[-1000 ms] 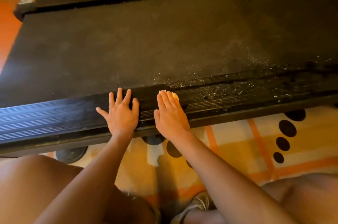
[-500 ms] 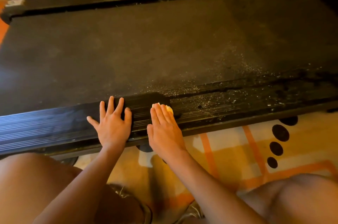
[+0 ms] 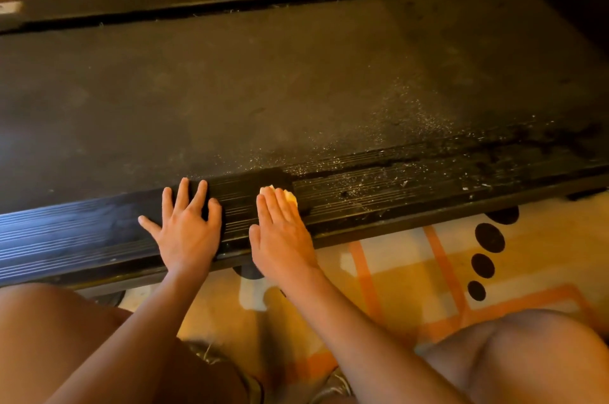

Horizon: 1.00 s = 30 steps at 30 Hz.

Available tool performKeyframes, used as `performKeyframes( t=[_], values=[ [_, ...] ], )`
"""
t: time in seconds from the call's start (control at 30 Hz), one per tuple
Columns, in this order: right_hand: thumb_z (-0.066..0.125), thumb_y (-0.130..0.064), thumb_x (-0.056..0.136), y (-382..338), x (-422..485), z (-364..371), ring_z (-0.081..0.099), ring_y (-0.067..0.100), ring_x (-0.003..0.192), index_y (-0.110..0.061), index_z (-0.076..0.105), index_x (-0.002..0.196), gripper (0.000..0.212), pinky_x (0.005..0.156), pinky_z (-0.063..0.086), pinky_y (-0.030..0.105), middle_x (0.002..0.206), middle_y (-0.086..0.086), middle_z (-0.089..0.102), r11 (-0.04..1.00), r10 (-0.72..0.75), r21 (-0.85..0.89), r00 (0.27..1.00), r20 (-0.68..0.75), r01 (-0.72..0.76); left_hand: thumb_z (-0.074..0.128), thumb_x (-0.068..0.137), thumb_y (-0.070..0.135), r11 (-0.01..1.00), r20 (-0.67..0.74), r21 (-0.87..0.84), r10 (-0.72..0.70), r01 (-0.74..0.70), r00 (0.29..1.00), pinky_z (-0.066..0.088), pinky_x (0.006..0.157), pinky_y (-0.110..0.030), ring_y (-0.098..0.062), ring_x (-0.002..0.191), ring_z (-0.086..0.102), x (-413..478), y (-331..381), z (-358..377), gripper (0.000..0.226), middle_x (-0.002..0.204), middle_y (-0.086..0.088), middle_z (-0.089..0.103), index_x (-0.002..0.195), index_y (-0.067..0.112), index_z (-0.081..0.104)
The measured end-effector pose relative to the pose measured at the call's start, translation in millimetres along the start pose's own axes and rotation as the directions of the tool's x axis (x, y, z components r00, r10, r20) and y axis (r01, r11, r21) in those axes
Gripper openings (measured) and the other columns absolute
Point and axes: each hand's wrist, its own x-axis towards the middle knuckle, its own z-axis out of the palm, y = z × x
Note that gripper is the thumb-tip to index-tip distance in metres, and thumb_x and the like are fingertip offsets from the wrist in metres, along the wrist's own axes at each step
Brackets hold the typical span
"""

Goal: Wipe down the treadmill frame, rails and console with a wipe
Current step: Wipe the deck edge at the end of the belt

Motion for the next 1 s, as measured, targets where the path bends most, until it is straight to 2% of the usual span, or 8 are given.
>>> performKeyframes(
  t=[0.1,0.23,0.37,0.5,0.6,0.73,0.83,1.0],
  values=[
    [0.021,-0.039,0.112,1.5,-24.6,11.6,-0.018,0.021,0.156,-0.015,-0.002,0.163,0.061,0.128,-0.005,0.043,0.171,0.005,-0.011,0.999,-0.008,-0.035,1.0,0.018,0.008,0.033,0.106,0.049,1.0,-0.003,-0.004,0.008,-0.008,1.0,-0.002,0.116,-0.073,-0.027,0.156,0.011,0.9,-0.4,0.8,0.051,0.166,-0.001,0.027,0.155,0.034,0.038],
    [0.023,-0.039,0.112,3.0,25.4,-4.8,-0.008,0.02,0.158,-0.013,0.006,0.163,0.06,0.128,-0.005,0.04,0.172,0.005,-0.002,1.0,-0.026,-0.008,1.0,0.013,0.026,0.034,0.107,0.049,1.0,0.006,-0.007,0.016,-0.016,1.0,-0.003,0.116,-0.073,-0.027,0.156,0.01,0.9,-0.8,2.1,0.051,0.166,-0.001,0.026,0.155,0.034,0.037],
    [0.022,-0.039,0.112,4.7,59.7,-23.3,-0.006,0.022,0.158,-0.011,0.005,0.163,0.061,0.129,-0.001,0.042,0.172,0.007,-0.002,0.999,0.021,-0.051,0.999,0.047,-0.018,0.033,0.106,0.05,1.0,0.02,0.002,0.003,-0.003,1.0,-0.003,0.116,-0.073,-0.026,0.156,0.009,1.5,0.8,-0.4,0.052,0.166,0.0,0.025,0.156,0.035,0.035],
    [0.021,-0.039,0.112,4.5,11.6,-10.2,-0.01,0.02,0.158,-0.012,0.004,0.163,0.061,0.128,-0.006,0.04,0.172,0.005,-0.005,1.0,-0.01,0.013,1.0,0.003,0.01,0.032,0.106,0.05,1.0,0.014,0.0,0.003,-0.003,1.0,-0.004,0.116,-0.072,-0.026,0.156,0.01,1.5,2.4,-0.8,0.052,0.166,0.0,0.025,0.155,0.036,0.035],
    [0.02,-0.04,0.112,10.6,-15.6,0.6,-0.011,0.018,0.157,-0.014,0.005,0.163,0.06,0.127,-0.008,0.038,0.172,0.003,-0.004,0.999,-0.031,0.01,0.999,0.024,0.031,0.032,0.106,0.05,1.0,0.009,-0.001,0.002,-0.002,1.0,-0.003,0.116,-0.073,-0.026,0.156,0.01,1.1,1.3,0.7,0.052,0.166,0.0,0.025,0.155,0.036,0.035],
    [0.022,-0.039,0.112,14.1,29.0,-10.8,-0.009,0.02,0.158,-0.014,0.004,0.164,0.06,0.129,-0.003,0.041,0.172,0.004,-0.003,0.998,-0.032,-0.051,0.999,0.025,0.034,0.031,0.106,0.051,1.0,0.014,-0.001,0.004,-0.004,1.0,-0.003,0.117,-0.073,-0.025,0.156,0.009,1.7,0.3,0.3,0.052,0.166,0.001,0.025,0.156,0.037,0.034],
    [0.022,-0.038,0.112,16.9,46.0,-20.3,-0.008,0.02,0.158,-0.013,0.004,0.164,0.06,0.129,-0.002,0.04,0.172,0.004,-0.003,1.0,-0.021,-0.014,0.999,0.045,0.022,0.031,0.106,0.051,1.0,0.021,0.005,0.002,-0.002,1.0,-0.002,0.116,-0.073,-0.026,0.156,0.01,1.6,1.3,0.4,0.052,0.166,0.001,0.025,0.156,0.037,0.034],
    [0.019,-0.039,0.112,35.4,-26.1,-8.1,-0.012,0.016,0.157,-0.016,0.003,0.164,0.059,0.126,-0.01,0.036,0.172,0.002,-0.004,0.997,-0.071,-0.017,0.997,0.0,0.071,0.033,0.106,0.049,1.0,0.01,-0.011,0.0,0.0,1.0,-0.003,0.116,-0.073,-0.026,0.156,0.01,1.9,1.9,0.0,0.05,0.166,0.001,0.026,0.154,0.036,0.037]
  ],
)
